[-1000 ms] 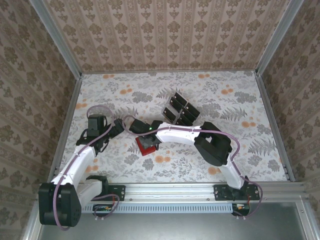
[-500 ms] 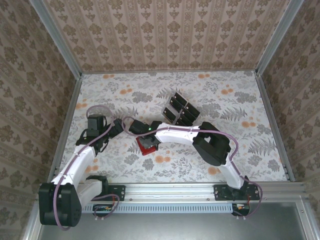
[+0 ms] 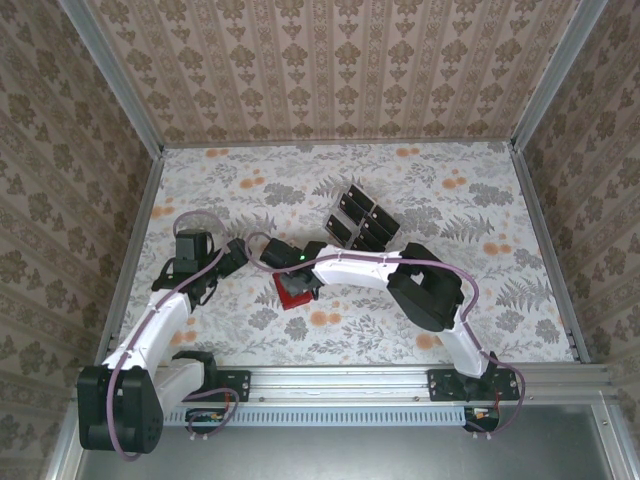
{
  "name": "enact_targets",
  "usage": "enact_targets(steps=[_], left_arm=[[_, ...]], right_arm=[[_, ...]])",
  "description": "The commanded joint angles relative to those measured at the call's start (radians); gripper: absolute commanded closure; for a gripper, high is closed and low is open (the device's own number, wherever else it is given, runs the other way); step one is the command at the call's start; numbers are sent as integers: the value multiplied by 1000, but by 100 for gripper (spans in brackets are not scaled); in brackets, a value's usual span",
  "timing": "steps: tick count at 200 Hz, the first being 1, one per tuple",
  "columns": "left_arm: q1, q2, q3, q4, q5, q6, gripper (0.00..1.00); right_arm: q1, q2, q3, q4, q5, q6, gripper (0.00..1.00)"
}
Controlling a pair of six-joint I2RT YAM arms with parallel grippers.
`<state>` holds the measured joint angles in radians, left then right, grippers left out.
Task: Put the credit cards into the card holder
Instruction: Open the button on the card holder.
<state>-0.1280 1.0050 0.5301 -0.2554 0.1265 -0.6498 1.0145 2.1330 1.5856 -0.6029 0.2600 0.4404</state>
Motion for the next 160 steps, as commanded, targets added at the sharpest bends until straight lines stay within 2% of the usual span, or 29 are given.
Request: enact_targets(steps=[1, 32, 111, 160], left_arm=[[7, -8, 0, -9, 13, 23, 0], [8, -6, -2, -7, 13, 22, 0], [8, -3, -5, -2, 19, 25, 0], [5, -3, -17, 3, 47, 22, 0]], right_arm=[[1, -36, -3, -32, 17, -20, 53], [10, -29, 17, -47, 32, -33, 57], [13, 17, 29, -58, 33, -41, 75], [12, 14, 23, -54, 24, -44, 92]])
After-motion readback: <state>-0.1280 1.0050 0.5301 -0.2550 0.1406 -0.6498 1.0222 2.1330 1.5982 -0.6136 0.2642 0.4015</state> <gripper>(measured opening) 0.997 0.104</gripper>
